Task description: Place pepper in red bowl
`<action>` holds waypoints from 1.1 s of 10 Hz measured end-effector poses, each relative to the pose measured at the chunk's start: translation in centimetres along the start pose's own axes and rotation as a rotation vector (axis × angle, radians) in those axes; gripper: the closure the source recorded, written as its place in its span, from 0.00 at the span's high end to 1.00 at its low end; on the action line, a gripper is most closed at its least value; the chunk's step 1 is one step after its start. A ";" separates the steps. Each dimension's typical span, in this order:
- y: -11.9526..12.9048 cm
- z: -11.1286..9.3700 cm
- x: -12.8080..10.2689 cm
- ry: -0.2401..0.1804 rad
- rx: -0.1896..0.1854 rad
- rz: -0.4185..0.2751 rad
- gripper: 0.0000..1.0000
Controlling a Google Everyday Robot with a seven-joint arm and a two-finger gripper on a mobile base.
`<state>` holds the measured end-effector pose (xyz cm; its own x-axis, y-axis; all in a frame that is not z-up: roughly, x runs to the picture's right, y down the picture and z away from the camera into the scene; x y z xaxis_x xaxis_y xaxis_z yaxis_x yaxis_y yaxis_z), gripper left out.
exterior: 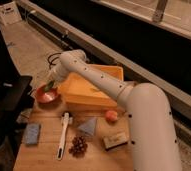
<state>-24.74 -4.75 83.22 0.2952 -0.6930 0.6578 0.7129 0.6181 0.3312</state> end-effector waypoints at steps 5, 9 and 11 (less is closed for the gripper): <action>-1.4 1.0 0.5 -0.014 0.010 -0.031 0.13; -1.3 2.2 0.7 -0.027 0.032 -0.043 0.55; -1.5 2.3 0.3 -0.024 0.050 -0.051 0.72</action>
<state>-27.17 -5.03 84.54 0.2438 -0.7152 0.6550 0.6936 0.6007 0.3977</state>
